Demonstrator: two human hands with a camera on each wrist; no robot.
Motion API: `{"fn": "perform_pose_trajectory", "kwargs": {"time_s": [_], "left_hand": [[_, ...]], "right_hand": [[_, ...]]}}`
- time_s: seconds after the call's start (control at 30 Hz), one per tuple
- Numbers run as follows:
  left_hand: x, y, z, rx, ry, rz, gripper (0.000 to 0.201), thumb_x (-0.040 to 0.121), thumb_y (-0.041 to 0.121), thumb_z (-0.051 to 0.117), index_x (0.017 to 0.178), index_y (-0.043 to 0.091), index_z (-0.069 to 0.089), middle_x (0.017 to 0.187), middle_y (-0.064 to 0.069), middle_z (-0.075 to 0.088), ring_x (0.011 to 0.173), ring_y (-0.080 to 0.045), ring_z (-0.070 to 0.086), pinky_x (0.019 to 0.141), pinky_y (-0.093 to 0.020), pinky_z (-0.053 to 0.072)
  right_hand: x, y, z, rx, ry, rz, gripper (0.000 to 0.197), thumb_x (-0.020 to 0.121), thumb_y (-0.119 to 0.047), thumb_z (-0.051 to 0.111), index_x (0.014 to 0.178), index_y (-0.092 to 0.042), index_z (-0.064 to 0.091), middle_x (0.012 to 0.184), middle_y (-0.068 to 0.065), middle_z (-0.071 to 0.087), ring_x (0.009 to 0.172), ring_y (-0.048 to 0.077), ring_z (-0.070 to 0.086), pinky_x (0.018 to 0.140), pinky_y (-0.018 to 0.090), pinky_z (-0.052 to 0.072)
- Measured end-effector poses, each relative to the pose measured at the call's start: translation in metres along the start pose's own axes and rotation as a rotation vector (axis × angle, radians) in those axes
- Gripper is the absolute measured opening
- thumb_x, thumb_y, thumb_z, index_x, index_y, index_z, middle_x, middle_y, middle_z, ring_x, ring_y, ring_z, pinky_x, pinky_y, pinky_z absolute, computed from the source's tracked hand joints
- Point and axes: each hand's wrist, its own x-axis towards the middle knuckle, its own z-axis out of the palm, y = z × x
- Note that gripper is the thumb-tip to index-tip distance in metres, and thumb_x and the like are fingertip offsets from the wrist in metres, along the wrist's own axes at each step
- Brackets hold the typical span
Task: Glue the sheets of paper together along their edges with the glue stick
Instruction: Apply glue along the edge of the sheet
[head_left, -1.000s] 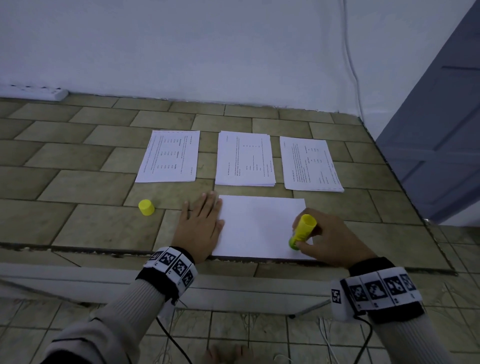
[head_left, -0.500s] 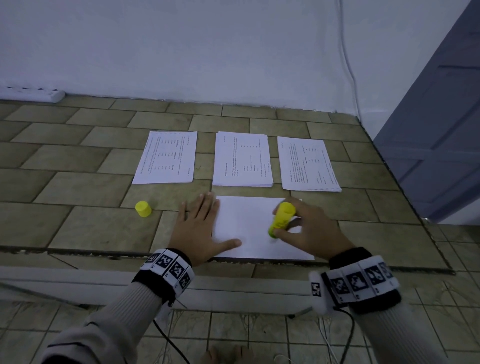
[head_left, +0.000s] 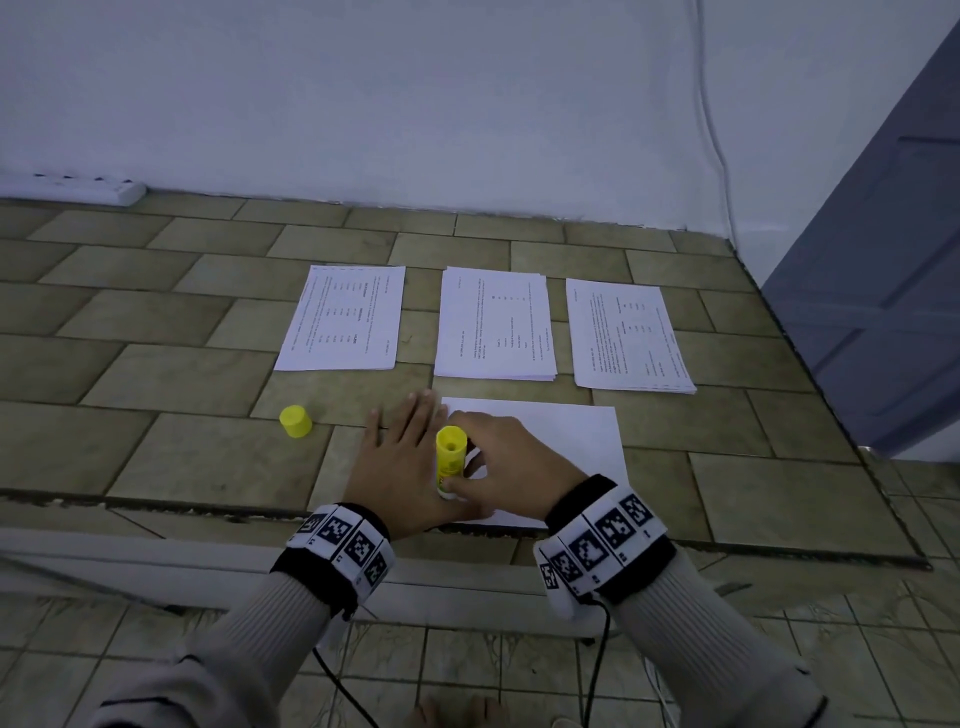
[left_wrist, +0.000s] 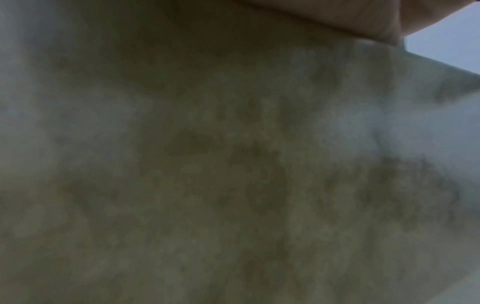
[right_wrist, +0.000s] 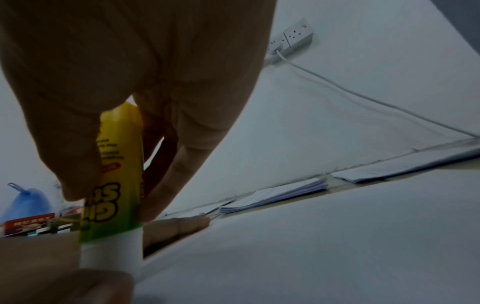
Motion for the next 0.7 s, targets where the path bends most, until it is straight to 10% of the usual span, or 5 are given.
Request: {"fn": "perform_pose_trajectory", "kwargs": {"time_s": [0.47,0.7], "left_hand": [[0.001,0.001,-0.005,0.0,-0.067,-0.059,0.145,0.045,0.107,0.011,0.155,0.014,-0.008,0.163,-0.002,-0.011,0.149,-0.017,-0.015,0.119,-0.055,-0.007],[0.0,0.0,-0.007,-0.045,-0.059,-0.053,0.142,0.045,0.106,0.012,0.156,0.018,0.007,0.164,0.0,-0.008,0.149,-0.014,-0.014,0.119,-0.052,-0.008]], "right_hand": [[0.064,0.029,-0.034,-0.068,0.122,0.151,0.025,0.074,-0.009,0.075,0.088,-0.007,0.055,0.091,0.011,0.066,0.086,0.027,0.062,0.08,0.043,0.051],[0.017,0.032,-0.04,0.093,0.2,0.168,0.018,0.074,-0.01,0.075,0.08,-0.01,0.058,0.084,0.003,0.068,0.08,0.013,0.064,0.072,0.023,0.053]]}}
